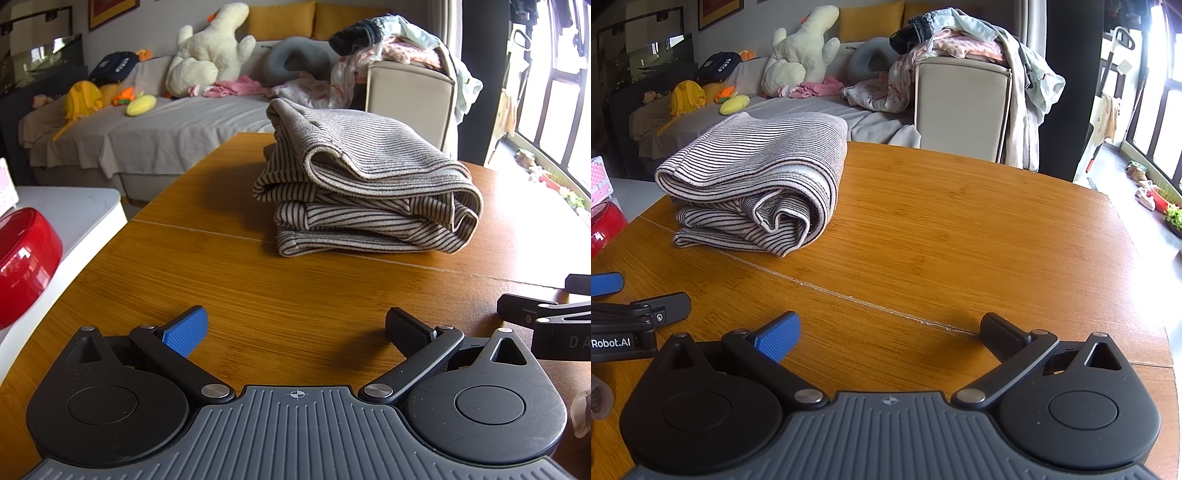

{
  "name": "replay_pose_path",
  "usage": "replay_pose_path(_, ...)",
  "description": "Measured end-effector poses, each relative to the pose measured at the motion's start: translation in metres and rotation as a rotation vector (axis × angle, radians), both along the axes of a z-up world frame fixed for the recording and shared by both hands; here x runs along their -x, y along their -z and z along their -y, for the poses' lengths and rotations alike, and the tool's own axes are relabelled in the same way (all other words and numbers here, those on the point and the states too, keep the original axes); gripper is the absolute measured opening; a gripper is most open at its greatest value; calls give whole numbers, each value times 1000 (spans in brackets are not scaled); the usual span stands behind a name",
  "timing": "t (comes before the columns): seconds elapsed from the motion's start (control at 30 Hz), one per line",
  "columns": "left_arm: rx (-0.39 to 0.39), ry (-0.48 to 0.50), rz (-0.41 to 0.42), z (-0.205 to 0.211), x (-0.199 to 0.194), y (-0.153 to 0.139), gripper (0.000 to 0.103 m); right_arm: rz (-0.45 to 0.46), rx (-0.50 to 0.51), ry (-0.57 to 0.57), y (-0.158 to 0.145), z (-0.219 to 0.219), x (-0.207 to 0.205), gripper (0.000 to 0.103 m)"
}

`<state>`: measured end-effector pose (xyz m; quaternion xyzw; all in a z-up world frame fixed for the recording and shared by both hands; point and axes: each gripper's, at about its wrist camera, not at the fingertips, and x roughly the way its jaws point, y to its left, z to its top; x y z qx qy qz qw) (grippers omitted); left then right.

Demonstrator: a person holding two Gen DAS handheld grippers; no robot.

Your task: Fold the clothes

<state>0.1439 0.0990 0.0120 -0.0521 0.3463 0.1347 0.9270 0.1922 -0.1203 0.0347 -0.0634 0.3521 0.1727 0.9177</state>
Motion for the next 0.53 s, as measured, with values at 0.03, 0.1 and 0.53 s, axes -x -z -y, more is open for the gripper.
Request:
replay_pose_path(0.03, 0, 0, 0, 0, 0, 0, 103, 0, 0, 2, 0, 0, 0, 103)
replay_pose_path(0.1, 0, -1, 1, 0, 0, 0, 103, 2, -1, 6, 0, 0, 0, 103)
replay_pose_path(0.53, 15, 19, 12, -2, 4, 0, 103, -3, 4, 93, 0, -6, 5, 103)
